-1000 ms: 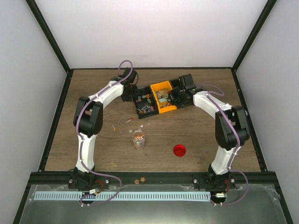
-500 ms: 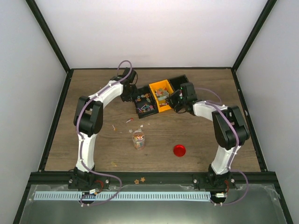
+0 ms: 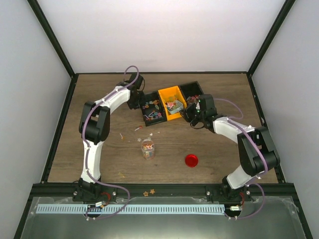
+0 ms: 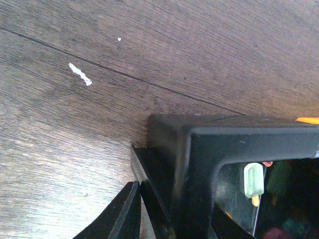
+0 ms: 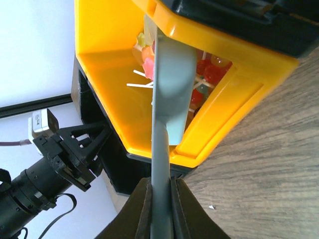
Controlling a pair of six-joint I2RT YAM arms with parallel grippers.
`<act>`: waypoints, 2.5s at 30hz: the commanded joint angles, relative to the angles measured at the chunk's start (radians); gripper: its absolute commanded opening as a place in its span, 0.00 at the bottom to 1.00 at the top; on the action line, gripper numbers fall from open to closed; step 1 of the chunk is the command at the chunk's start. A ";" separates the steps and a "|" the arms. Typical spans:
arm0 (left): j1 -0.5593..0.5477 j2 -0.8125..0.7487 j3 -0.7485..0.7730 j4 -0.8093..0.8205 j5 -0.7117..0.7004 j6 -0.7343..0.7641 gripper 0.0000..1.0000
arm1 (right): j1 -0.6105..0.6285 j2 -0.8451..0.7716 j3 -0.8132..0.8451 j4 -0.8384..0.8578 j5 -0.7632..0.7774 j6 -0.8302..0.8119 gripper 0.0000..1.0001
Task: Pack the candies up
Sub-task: Scoop the fake candies from the storage box, then place the fake candies in the packing bottle.
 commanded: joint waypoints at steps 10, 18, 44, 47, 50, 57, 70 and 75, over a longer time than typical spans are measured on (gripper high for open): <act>0.003 0.012 -0.023 0.008 0.026 -0.021 0.26 | -0.007 -0.159 -0.069 -0.018 -0.040 -0.060 0.01; 0.003 0.010 -0.025 0.011 0.025 -0.021 0.26 | -0.042 -0.252 -0.144 -0.016 -0.051 -0.073 0.01; 0.002 -0.040 -0.101 0.056 0.024 -0.020 0.26 | -0.113 -0.548 -0.359 0.123 -0.141 -0.058 0.01; 0.003 -0.046 -0.112 0.064 0.023 -0.020 0.26 | -0.115 -0.575 -0.360 0.121 -0.180 -0.075 0.01; 0.003 -0.052 -0.119 0.069 0.026 -0.018 0.26 | -0.115 -0.598 -0.363 0.136 -0.232 -0.090 0.01; 0.003 -0.069 -0.132 0.077 0.016 -0.010 0.27 | -0.113 -0.626 -0.316 0.090 -0.340 -0.134 0.01; 0.003 -0.094 -0.128 0.066 -0.036 -0.029 0.42 | 0.029 -0.687 -0.262 -0.057 -0.387 -0.214 0.01; 0.002 -0.106 -0.127 0.070 -0.039 -0.034 0.43 | 0.058 -0.711 -0.270 -0.082 -0.498 -0.264 0.01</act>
